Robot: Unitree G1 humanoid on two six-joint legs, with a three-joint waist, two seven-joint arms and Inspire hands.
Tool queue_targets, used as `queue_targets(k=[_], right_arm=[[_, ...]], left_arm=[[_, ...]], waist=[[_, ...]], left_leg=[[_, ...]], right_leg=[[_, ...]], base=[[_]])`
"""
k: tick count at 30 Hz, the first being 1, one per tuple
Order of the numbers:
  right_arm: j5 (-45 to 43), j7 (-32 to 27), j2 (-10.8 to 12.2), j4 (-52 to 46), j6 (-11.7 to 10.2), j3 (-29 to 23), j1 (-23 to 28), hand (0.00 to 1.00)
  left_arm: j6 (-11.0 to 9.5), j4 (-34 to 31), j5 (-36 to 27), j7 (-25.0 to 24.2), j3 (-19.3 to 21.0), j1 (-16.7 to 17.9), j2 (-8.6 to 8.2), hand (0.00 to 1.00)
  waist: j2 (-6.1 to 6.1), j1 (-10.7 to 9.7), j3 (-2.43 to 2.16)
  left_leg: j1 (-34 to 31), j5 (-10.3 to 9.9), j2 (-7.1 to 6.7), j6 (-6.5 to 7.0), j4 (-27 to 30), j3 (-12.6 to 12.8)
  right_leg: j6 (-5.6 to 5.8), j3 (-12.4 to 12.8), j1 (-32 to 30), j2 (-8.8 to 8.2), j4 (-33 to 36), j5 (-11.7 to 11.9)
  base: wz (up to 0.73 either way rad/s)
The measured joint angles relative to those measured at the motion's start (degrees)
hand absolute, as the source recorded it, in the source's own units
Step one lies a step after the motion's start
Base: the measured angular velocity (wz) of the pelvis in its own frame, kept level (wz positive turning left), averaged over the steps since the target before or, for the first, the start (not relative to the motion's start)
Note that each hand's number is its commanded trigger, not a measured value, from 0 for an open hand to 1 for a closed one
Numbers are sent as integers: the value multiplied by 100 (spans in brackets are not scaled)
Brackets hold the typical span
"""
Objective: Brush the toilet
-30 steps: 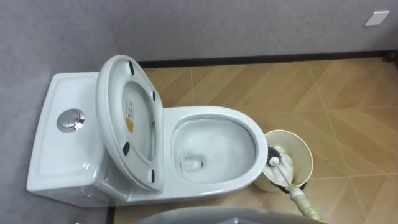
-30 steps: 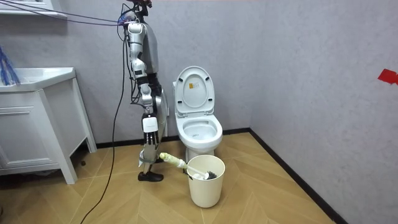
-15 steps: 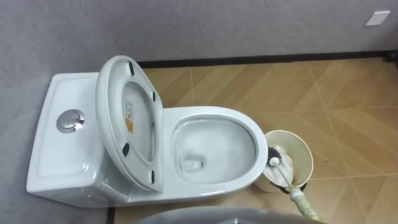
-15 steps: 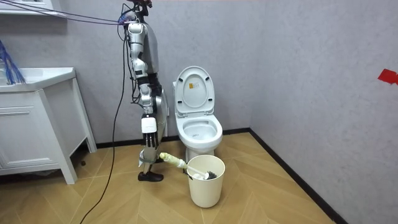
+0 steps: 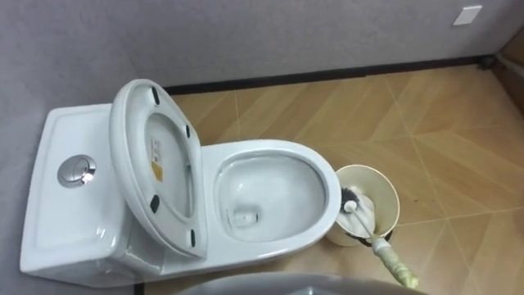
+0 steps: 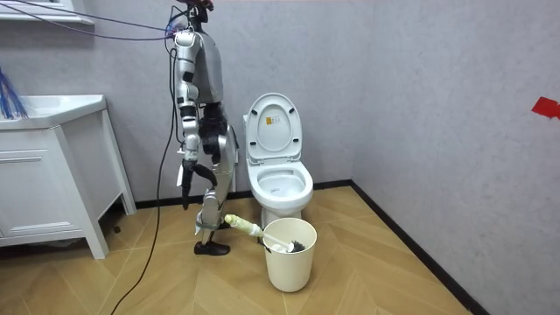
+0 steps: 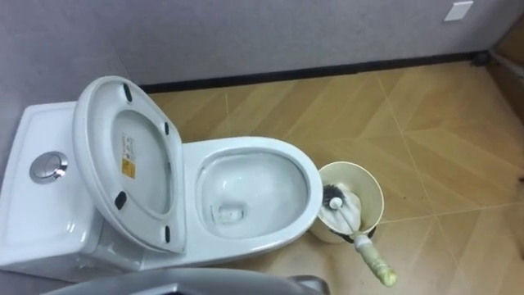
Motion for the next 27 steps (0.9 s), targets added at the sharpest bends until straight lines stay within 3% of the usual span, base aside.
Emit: queue_targets(k=[6,8,12,16,18,20,27], right_arm=[[-148,-697,-81,-1368,-220,-99,-164,0],[-230,-841,-126,-1673,-396,-17,-298,0],[-1437,-1133,-139,-2127,-512,256,-627,0],[-2277,-1126,-152,-2522,-626,634,-704,0],[-2764,-1118,-185,-2522,-623,980,-731,0],[-3098,-1101,-224,-2524,-613,1242,-730,0],[-3812,-643,-434,-2498,-617,1985,-745,0]], left_arm=[[-90,0,-5,95,35,-65,86,0],[-136,0,-9,105,-7,-104,114,0],[-218,1,19,115,-208,-110,119,0],[-268,-22,273,119,-227,-140,147,0],[-266,-24,285,122,-419,-135,245,0],[-266,-33,285,122,-451,-153,252,0],[-356,-78,285,103,-590,-245,332,0]], waist=[[-76,6,-15],[-91,32,-15],[-55,154,-21],[-44,199,-14],[-47,226,-12],[-65,334,-1],[-53,477,-19]], left_leg=[[-182,1,4,1,54,15],[-218,2,11,2,55,24],[-307,4,31,-1,71,33],[-362,4,31,-2,104,1],[-413,4,33,-2,155,-51],[-428,4,41,-2,156,-24],[-822,13,99,11,341,-144]], right_leg=[[-2,-14,-199,4,19,18],[-11,-3,-237,14,37,36],[-20,16,-350,32,112,61],[-22,-28,-371,29,99,63],[-34,-95,-376,24,87,71],[-39,-87,-412,23,102,76],[-60,-246,-666,18,120,143]], base=[[-1],[0],[0],[5],[9],[-3],[8]])
